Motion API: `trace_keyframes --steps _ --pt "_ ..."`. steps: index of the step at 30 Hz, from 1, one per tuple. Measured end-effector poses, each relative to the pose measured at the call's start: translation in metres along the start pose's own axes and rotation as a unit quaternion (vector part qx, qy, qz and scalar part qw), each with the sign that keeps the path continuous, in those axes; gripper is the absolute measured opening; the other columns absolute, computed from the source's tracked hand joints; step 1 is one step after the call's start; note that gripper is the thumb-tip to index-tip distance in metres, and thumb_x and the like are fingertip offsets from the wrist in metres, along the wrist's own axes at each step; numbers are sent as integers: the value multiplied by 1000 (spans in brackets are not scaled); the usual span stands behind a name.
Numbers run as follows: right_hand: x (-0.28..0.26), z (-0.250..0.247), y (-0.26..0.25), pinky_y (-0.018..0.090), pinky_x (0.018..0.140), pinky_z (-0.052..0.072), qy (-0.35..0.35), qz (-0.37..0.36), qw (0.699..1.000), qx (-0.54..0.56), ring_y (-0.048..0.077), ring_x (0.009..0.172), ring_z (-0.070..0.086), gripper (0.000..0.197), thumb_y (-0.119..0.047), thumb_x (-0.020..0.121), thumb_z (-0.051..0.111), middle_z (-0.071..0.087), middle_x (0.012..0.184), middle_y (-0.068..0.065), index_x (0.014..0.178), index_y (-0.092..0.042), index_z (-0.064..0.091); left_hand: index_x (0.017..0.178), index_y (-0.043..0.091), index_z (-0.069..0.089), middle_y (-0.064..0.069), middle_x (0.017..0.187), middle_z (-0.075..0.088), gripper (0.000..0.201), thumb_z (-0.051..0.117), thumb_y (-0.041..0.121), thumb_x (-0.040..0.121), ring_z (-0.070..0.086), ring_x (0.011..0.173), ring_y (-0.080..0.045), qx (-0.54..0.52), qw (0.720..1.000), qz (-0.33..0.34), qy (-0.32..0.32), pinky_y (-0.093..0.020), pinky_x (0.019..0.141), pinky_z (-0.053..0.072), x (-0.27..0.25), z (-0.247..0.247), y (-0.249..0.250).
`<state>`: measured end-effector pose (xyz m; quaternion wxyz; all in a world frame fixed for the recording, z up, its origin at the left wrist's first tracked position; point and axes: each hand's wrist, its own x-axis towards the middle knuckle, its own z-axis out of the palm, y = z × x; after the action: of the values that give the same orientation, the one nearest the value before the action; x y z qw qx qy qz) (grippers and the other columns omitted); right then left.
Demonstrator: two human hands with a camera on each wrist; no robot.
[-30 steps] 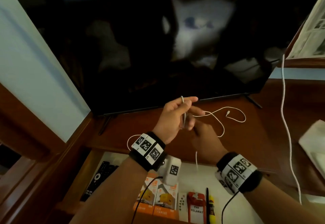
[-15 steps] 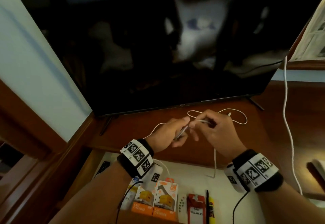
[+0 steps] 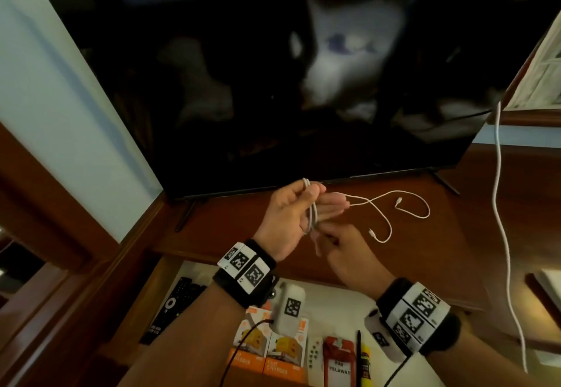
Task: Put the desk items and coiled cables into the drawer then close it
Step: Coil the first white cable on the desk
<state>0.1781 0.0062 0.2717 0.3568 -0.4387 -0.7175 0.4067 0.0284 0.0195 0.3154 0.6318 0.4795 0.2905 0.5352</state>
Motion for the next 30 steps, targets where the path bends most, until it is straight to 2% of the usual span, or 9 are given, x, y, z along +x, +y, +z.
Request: trace_keyframes --steps 3,7,9,12,16,20,25,28,30 --pt "-6 -1 -4 23 49 35 -56 -24 997 -54 6 47 42 23 -13 103 54 54 58 -3 90 -23 71 107 -1 57 -22 109 75 17 44 10 110 75 105 -30 201 979 16 25 -41 97 59 8 -9 1" --pt "-2 -19 -16 19 46 33 -4 -88 991 -101 9 44 45 17 -19 96 67 62 59 -10 81 -18 75 85 9 54 -8 76 71 20 50 5 104 72 63 -18 472 878 -42 -64 -51 59 60 8 -21 -2" --pt "-1 -29 -22 18 46 34 33 -96 992 -74 6 46 44 16 -27 92 73 60 58 -8 77 -21 73 81 11 56 -7 60 67 27 46 11 105 63 52 -15 496 858 -68 -114 -42 59 54 6 -25 3" --pt "2 -39 -26 24 48 38 78 -104 991 12 11 50 46 11 -24 89 77 61 60 -3 80 -18 74 88 3 70 -8 46 54 54 31 32 111 39 37 -13 370 909 -102 -162 -23 46 32 -1 -25 14" --pt "12 -37 -16 16 54 43 158 -88 978 105 5 56 55 3 -14 91 72 69 70 -3 90 -13 75 95 4 64 -6 49 47 41 32 26 108 28 38 -12 154 964 -124 -175 -44 52 10 -8 -18 17" --pt "11 -22 -13 26 41 40 162 -67 967 186 18 47 51 14 -18 98 61 66 68 7 102 -10 71 104 4 58 -9 66 60 29 35 20 112 45 47 -14 13 986 -102 -133 -28 51 34 -13 -3 14" --pt "9 -8 -13 25 37 38 132 -19 968 212 16 47 47 37 2 102 51 64 65 -5 96 -27 73 107 1 59 -16 93 75 26 36 13 111 75 95 -30 -104 992 -34 -56 -36 86 62 -7 14 14" --pt "6 1 -10 27 42 36 70 -11 992 107 9 43 42 29 -17 104 55 57 59 -3 81 -25 70 112 -4 60 -20 103 76 21 44 9 109 76 99 -32 -8 1000 24 2 -38 88 62 3 12 17" --pt "4 4 -11 23 47 34 47 -25 997 49 4 46 40 31 -20 103 57 54 57 -3 74 -26 67 111 -7 62 -19 102 77 18 52 7 106 77 98 -27 187 981 59 15 -37 91 61 10 5 17"
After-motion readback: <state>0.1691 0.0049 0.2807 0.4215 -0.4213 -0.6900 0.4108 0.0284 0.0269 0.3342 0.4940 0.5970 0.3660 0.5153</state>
